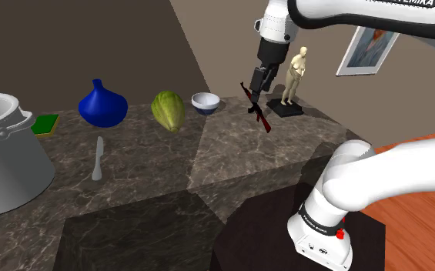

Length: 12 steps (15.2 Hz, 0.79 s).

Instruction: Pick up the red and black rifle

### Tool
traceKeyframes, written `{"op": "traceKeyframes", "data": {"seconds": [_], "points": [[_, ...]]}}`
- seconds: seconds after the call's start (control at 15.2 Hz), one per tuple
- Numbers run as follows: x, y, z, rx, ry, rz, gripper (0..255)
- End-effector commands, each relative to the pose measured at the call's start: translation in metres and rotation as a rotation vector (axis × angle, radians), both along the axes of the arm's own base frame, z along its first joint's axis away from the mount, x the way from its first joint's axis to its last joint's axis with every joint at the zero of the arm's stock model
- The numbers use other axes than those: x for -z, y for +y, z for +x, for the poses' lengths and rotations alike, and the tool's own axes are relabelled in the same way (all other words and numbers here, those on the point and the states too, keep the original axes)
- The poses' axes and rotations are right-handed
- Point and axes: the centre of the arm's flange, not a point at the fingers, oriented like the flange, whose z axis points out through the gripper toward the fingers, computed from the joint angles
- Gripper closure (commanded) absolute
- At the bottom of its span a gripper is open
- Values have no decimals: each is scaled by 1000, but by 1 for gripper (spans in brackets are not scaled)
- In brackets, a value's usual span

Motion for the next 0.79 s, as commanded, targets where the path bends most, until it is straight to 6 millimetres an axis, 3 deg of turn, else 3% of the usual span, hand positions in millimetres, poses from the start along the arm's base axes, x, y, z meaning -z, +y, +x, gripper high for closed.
{"op": "traceKeyframes", "data": {"seconds": [0.0,0.73], "points": [[0,0,0,0,0,0,0],[66,-105,63,246,-78,12,0]]}}
